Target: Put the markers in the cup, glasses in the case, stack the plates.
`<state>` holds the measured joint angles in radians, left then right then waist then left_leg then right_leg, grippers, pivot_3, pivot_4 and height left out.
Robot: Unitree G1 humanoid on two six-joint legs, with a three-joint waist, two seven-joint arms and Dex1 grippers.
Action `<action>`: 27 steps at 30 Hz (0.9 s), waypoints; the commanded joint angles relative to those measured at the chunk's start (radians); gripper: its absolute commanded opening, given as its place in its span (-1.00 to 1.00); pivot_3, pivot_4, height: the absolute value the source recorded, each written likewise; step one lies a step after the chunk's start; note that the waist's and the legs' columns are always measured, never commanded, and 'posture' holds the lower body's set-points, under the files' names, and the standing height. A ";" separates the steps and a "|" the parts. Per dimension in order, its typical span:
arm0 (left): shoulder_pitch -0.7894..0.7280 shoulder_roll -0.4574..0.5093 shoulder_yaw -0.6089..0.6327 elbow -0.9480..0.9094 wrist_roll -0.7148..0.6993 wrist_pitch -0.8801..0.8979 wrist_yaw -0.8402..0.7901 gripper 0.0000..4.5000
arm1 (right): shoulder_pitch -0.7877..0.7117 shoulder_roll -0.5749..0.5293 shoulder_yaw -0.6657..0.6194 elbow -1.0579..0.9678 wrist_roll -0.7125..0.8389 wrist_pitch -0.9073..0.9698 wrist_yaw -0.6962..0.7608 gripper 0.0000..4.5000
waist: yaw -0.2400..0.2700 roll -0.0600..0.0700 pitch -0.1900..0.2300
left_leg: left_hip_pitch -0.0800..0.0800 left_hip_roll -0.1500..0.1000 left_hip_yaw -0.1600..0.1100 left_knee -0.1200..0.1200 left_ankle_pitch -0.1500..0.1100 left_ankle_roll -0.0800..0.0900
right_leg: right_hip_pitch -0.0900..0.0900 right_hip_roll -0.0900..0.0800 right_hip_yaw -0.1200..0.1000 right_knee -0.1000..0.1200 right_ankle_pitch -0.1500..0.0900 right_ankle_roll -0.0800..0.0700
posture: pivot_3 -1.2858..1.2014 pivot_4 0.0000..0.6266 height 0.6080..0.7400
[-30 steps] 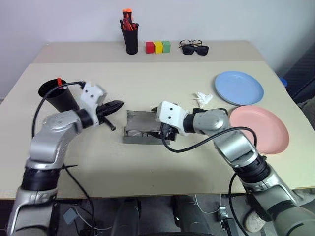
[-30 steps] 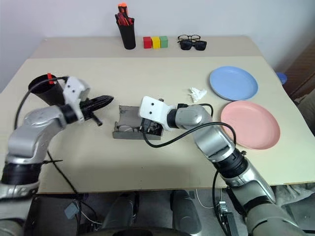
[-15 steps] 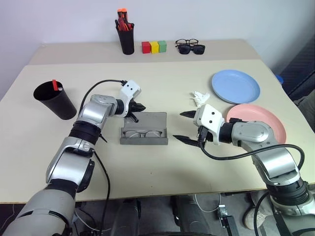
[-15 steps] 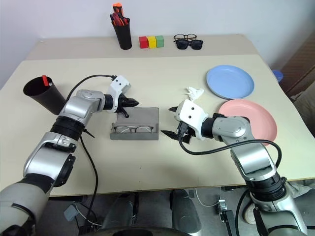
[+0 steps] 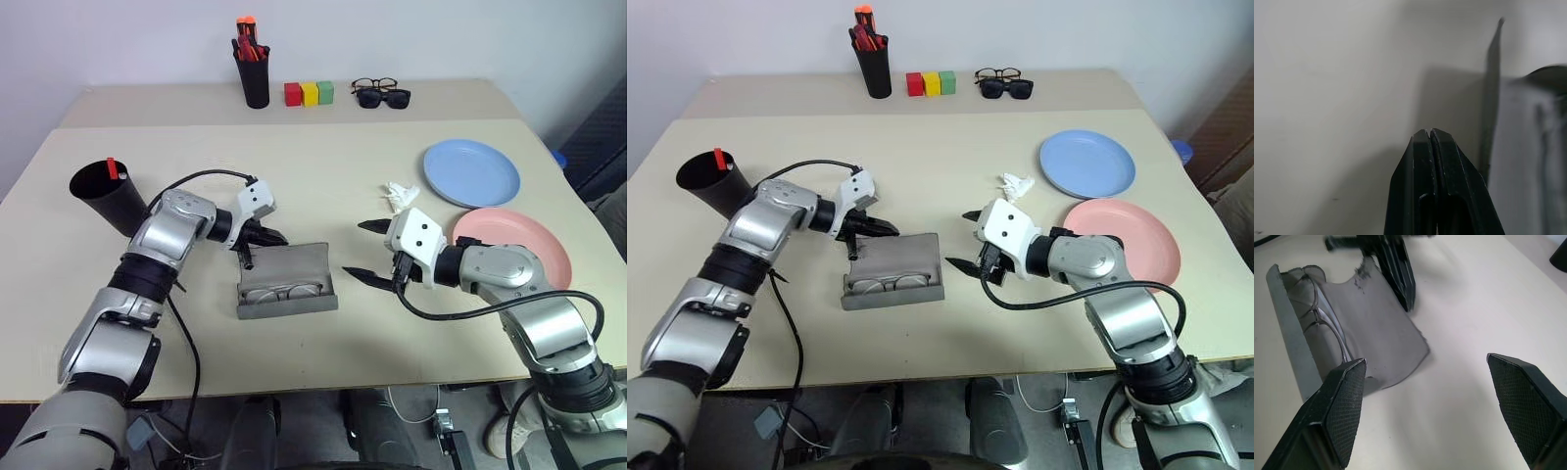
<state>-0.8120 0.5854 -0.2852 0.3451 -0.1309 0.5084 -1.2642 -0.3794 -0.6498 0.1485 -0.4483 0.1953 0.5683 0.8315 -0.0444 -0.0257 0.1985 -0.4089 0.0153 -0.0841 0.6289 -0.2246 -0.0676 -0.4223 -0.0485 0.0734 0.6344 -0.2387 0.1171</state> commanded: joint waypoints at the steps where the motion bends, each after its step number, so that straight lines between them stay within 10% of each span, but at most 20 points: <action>1: 0.066 0.044 0.044 -0.184 -0.067 0.064 -0.030 -0.99 | -0.038 -0.007 -0.002 0.012 -0.011 -0.036 0.001 0.78 | -0.002 0.000 0.000 | 0.000 0.000 0.000 0.000 0.000 0.000 | 0.000 0.000 0.000 0.000 0.000 0.000 | 0.03 -0.52 1.00; 16: 0.340 0.238 0.081 -0.589 -0.143 0.110 -0.007 -0.99 | -0.097 -0.037 -0.027 0.143 -0.050 -0.078 -0.006 0.78 | 0.003 0.000 0.000 | 0.000 0.001 0.001 0.001 0.000 0.000 | 0.000 0.000 0.001 0.000 -0.001 -0.002 | 0.03 -0.52 1.00; 27: 0.352 0.054 0.316 -0.582 -0.272 0.043 0.233 -0.99 | -0.389 -0.054 0.033 0.896 -0.356 -0.224 -0.277 0.78 | -0.004 0.001 0.000 | 0.000 0.001 0.002 0.000 0.000 0.000 | -0.001 0.000 0.001 0.000 0.000 -0.001 | 0.03 -0.52 1.00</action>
<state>-0.4631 0.6437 -0.0058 -0.1964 -0.3742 0.5577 -1.0568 -0.7227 -0.7074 0.1778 0.3783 -0.1252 0.4049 0.5805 -0.0487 -0.0251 0.1988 -0.4083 0.0158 -0.0818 0.6287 -0.2246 -0.0675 -0.4230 -0.0488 0.0748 0.6341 -0.2383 0.1165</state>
